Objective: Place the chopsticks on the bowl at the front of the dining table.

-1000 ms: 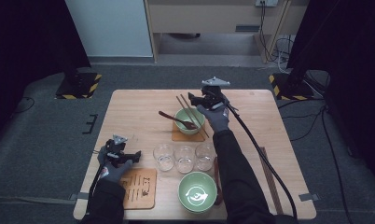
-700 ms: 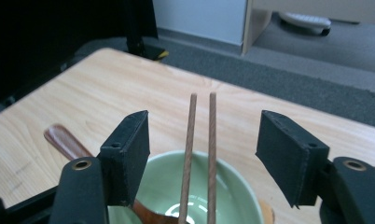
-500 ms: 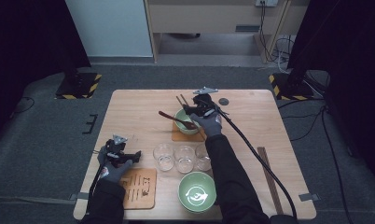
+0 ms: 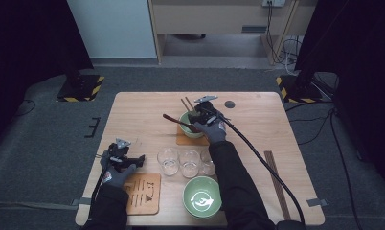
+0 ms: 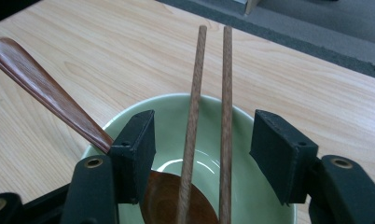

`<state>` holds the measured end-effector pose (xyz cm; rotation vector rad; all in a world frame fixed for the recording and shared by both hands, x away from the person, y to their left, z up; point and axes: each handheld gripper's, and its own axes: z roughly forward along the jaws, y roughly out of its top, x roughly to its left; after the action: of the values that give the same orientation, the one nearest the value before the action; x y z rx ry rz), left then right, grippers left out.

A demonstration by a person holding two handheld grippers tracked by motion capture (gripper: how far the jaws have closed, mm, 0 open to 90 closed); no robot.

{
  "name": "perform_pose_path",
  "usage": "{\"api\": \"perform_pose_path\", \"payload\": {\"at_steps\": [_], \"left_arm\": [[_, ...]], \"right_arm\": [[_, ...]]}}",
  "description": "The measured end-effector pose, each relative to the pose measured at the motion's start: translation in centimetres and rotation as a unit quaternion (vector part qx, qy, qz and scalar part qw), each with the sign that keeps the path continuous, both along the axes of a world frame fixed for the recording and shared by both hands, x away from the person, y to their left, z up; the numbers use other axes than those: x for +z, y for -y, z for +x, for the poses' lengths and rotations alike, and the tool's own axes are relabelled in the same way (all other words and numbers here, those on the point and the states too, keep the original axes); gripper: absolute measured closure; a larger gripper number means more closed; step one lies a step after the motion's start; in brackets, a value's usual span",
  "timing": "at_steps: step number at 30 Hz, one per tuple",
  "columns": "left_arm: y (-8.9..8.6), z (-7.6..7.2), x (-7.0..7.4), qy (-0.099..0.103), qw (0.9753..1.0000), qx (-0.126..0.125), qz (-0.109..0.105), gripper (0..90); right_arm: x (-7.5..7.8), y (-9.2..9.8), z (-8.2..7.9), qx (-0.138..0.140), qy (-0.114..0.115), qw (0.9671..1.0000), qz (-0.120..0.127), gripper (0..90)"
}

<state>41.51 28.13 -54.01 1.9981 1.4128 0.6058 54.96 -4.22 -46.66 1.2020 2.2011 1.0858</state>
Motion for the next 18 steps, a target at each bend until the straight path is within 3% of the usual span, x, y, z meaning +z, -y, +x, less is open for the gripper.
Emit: {"api": "perform_pose_path", "payload": {"at_steps": [18], "left_arm": [[0.00, 0.00, 0.00, 0.000, 1.0000, 0.000, 0.000, 0.0]], "right_arm": [[-0.63, -0.25, 0.02, -0.001, -0.006, 0.9997, -0.024, 59.6]]}}
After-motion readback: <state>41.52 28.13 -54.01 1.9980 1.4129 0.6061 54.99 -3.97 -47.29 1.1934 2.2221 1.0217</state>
